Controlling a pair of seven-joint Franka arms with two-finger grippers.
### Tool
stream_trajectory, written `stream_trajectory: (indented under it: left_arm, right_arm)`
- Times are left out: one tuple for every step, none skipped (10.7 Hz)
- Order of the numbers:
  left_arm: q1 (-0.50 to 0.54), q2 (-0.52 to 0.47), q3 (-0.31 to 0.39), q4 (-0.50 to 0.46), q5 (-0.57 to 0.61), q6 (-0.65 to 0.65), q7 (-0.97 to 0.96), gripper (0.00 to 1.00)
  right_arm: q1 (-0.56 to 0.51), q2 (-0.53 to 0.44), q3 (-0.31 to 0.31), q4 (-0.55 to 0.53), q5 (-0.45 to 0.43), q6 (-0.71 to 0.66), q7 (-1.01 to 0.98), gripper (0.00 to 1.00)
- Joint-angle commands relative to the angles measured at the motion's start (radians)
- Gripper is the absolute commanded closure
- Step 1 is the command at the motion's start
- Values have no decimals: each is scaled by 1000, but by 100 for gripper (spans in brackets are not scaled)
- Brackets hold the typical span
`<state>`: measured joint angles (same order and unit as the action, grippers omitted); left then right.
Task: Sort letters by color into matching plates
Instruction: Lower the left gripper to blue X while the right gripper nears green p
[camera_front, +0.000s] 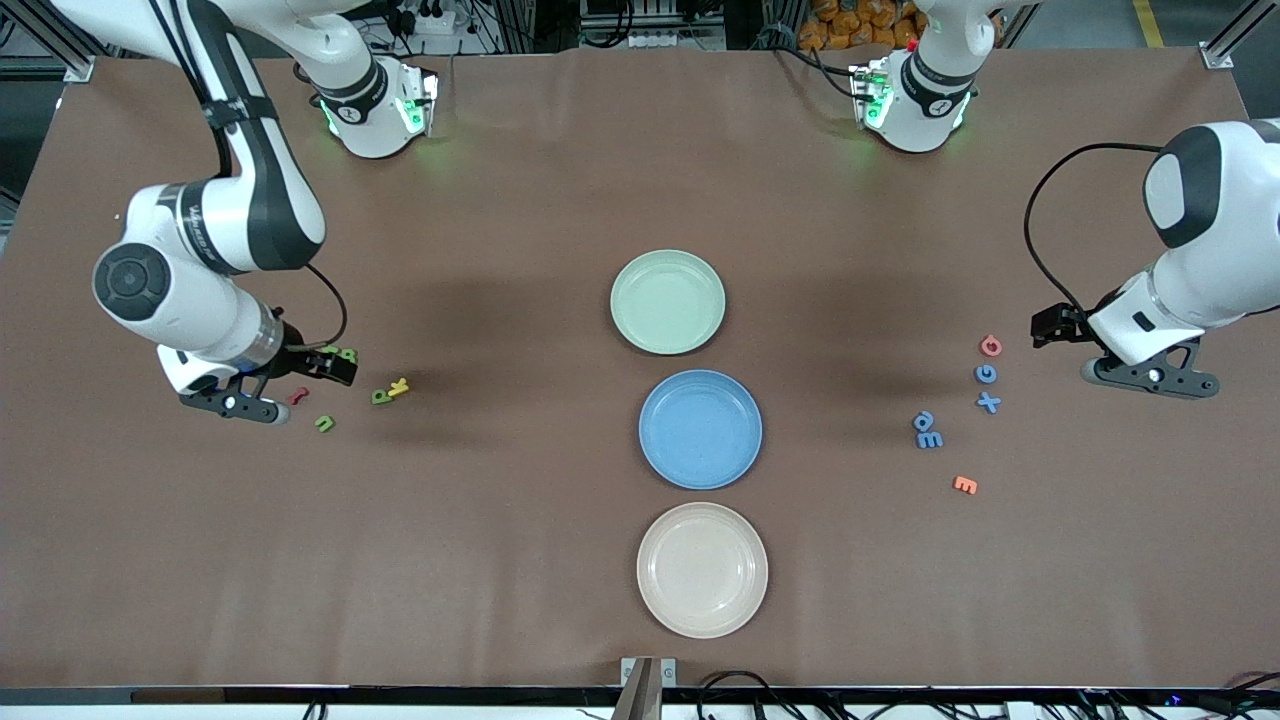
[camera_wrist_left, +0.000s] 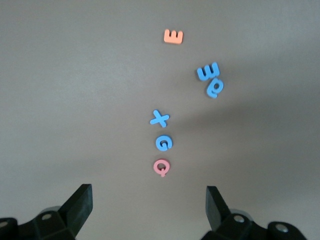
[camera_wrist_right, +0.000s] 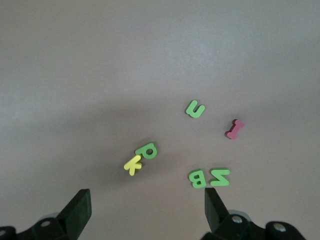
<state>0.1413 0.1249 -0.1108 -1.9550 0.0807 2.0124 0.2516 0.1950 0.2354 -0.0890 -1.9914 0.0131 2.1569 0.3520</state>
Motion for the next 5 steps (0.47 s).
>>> stream_trajectory:
  left_arm:
    - [29,5,-7,-35,19,14,202,0]
    - [33,36,-7,-33,20,15,245,0]
    - [38,62,-7,-36,20,37,274,0]
    - [35,80,-9,-42,20,48,293,0]
    - [29,99,-10,-44,20,54,293,0]
  right_arm:
    - [-9,59,-2,2,1,67,195,0]
    - [-9,77,-2,5,-1,87,284,0]
    - [-9,93,-2,9,-1,99,379,0]
    - [-8,102,-3,13,-1,115,475,12]
    - [-11,107,-3,14,-1,124,577,8]
